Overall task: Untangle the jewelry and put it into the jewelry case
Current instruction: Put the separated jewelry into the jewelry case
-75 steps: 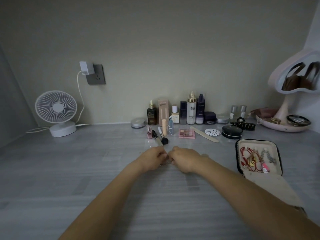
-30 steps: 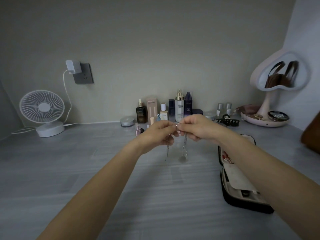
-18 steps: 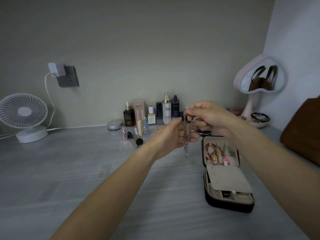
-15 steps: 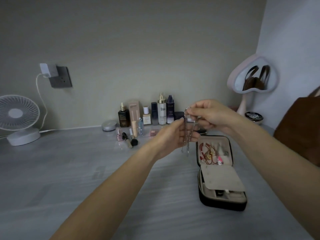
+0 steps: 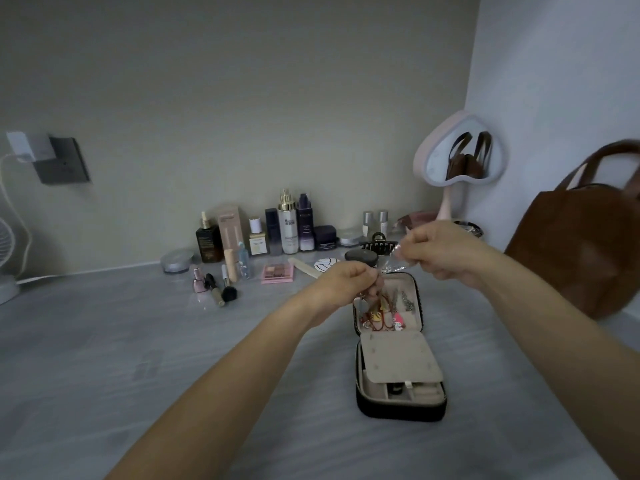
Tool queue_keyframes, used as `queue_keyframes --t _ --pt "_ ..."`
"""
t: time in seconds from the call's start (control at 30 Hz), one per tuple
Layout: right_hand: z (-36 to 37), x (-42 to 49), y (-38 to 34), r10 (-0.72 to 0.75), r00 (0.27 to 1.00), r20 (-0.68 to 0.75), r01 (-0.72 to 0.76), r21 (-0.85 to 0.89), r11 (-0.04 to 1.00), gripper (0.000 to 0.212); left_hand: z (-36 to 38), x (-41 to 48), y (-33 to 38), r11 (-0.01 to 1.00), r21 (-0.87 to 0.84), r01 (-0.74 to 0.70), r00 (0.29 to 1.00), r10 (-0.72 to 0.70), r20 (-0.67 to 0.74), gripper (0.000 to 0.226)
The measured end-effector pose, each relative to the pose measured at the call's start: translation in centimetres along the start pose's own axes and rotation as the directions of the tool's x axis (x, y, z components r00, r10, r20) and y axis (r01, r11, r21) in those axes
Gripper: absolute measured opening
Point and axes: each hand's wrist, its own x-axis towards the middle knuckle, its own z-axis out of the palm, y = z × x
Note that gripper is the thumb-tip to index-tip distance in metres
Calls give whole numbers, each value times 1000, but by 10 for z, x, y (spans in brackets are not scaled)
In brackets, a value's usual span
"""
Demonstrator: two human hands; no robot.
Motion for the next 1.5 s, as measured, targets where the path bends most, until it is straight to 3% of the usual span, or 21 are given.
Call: queue_keyframes --t 0.2,0.3,0.43,0.6,0.8,0.93,1.03,1.17,1.23,1.37,1.5 --pt "9 -4 46 132 991 15 -133 116 984 0 7 11 16 918 396 4 1000 3 -18 29" --pt "15 -11 47 66 996 57 -68 27 997 13 11 15 20 887 460 20 1000 -20 -4 25" --pt "25 -10 45 -71 985 156 49 141 989 34 14 18 20 832 554 28 999 -45 17 24" --pt "32 5 61 -158 986 59 159 -7 987 26 18 21 15 782 623 16 1000 -5 -20 22" --pt "33 10 69 -154 988 2 153 -143 978 9 15 24 6 754 656 16 999 17 -43 26" --pt "29 8 68 -176 984 5 172 -232 957 22 8 23 -3 752 659 2 1000 16 -21 28" --pt "31 8 67 -217 976 24 213 -328 920 13 5 19 -6 781 624 -31 999 48 -11 23" --pt "31 9 67 -257 965 47 247 -477 844 12 1 25 -15 839 544 34 942 155 -298 23" --pt "32 8 66 -276 960 53 260 -541 800 13 4 25 -21 881 472 44 946 114 -302 35" --pt "35 9 60 -294 956 25 235 -666 708 16 17 23 -29 961 247 121 981 -77 -180 73" --pt "40 14 56 -315 949 0 225 -699 679 17 25 31 -40 971 218 96 965 -37 -258 86"
